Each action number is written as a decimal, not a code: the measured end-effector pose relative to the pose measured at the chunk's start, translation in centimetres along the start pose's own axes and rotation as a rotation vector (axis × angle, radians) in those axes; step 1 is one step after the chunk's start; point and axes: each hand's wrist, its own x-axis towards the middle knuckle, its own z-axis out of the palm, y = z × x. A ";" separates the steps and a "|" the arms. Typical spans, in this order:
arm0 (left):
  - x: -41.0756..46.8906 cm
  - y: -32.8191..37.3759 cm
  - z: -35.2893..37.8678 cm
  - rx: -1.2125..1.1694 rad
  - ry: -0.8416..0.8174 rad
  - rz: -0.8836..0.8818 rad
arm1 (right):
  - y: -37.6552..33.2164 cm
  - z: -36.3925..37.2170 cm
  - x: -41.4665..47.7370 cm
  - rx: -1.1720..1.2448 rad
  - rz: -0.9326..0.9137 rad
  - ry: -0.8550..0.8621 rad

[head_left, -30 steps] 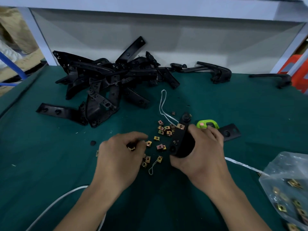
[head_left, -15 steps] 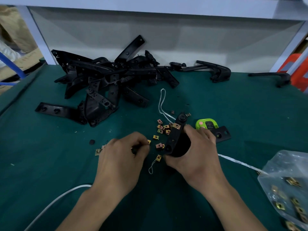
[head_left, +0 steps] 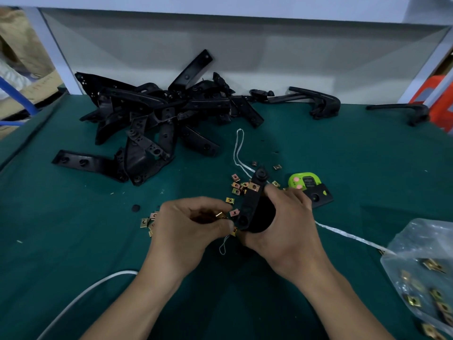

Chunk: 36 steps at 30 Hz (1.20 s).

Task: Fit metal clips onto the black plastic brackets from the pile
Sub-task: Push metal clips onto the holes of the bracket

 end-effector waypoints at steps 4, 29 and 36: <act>-0.1 0.2 0.1 -0.049 -0.001 0.039 | 0.0 -0.1 0.0 0.018 0.010 0.013; 0.3 0.0 0.9 -0.344 0.033 -0.231 | 0.3 0.1 0.0 -0.001 0.023 0.006; -0.1 0.0 0.6 -0.296 -0.003 -0.175 | 0.1 -0.2 0.1 -0.002 -0.009 0.008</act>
